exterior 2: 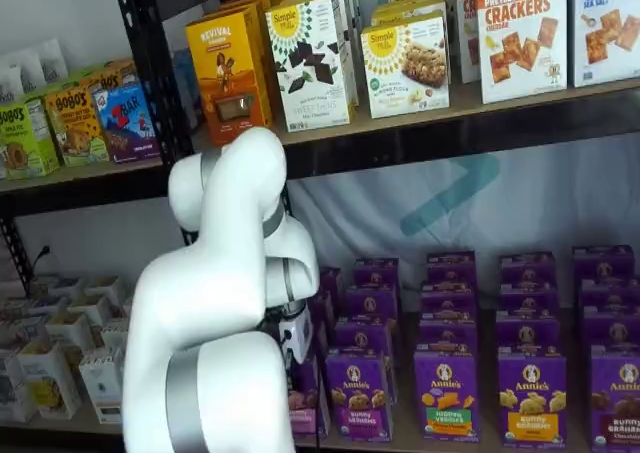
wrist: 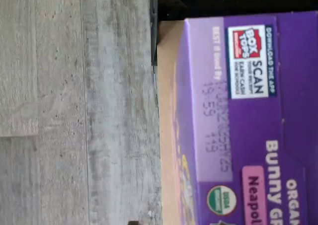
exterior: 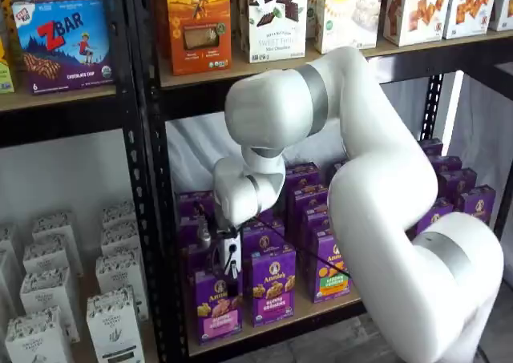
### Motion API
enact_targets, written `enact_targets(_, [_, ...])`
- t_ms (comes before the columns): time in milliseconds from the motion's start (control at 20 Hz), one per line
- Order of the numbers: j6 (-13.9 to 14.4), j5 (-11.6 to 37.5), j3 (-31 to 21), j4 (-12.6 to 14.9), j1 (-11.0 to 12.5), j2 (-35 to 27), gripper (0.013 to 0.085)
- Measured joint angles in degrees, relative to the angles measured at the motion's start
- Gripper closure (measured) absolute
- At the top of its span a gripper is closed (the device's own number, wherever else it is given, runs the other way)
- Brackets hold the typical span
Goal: Pick up the purple box with a pink patch in the middle, on the bottom shelf, the first box from the left
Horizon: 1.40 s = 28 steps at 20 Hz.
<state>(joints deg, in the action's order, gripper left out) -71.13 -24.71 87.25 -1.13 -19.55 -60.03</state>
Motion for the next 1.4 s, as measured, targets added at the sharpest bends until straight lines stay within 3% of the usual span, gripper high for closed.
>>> enact_targets(150, [-0.1,0.0,0.0,-0.1,0.0,0.0,0.0130])
enact_targets(600, [0.0,0.5,-0.4,0.0,0.0,0.0,0.0330])
enact_targets(1200, [-0.1,0.7,-1.2,0.0,0.0,0.4,0.0330])
enact_targets(1400, [-0.3,0.9,-1.6,-0.2,0.1,0.6,0.0410])
